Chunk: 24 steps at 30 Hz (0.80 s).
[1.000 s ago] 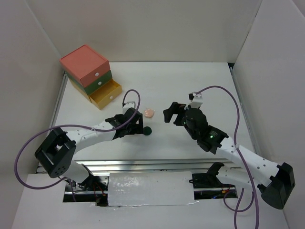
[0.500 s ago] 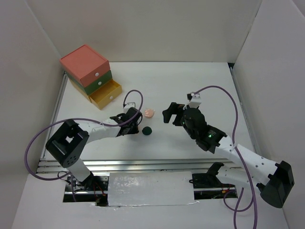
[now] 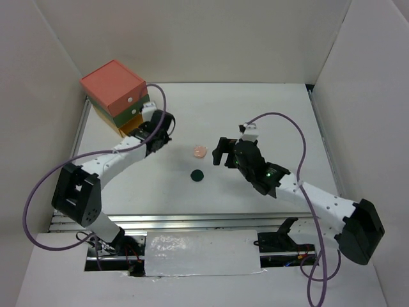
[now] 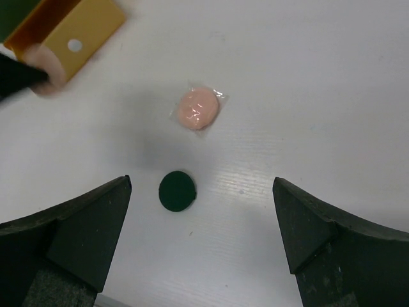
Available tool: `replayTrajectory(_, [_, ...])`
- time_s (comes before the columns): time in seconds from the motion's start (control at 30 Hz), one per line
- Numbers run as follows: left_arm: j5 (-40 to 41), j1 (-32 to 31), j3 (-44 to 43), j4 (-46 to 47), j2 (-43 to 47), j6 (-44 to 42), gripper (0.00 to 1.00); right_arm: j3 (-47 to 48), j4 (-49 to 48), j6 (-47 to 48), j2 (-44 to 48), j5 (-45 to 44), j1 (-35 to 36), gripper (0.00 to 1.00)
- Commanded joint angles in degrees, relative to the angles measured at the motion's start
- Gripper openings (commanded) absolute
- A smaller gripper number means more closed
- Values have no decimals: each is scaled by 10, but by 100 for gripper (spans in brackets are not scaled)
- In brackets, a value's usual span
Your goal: Organize the makeup
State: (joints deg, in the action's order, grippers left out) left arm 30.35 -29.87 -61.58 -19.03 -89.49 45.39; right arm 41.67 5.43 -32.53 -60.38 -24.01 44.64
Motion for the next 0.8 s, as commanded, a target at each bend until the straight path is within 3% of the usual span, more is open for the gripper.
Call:
replayTrajectory(0.0, [48, 58, -105, -13, -4, -3, 14, 49, -15, 10, -67, 12, -2, 100])
replayTrajectory(0.13, [40, 123, -223, -41, -79, -17, 15, 103, 16, 12, -166, 37, -2, 100])
replayTrajectory(0.33, [23, 174, -312, -57, -161, -40, 18, 122, 23, 14, -214, 73, -2, 99])
replayTrajectory(0.73, [37, 191, -277, -23, -193, -67, 41, 130, 21, 17, -236, 87, -2, 99])
replayTrajectory(0.77, [33, 191, -275, -22, -198, -65, 46, 128, 20, 17, -236, 87, -2, 99])
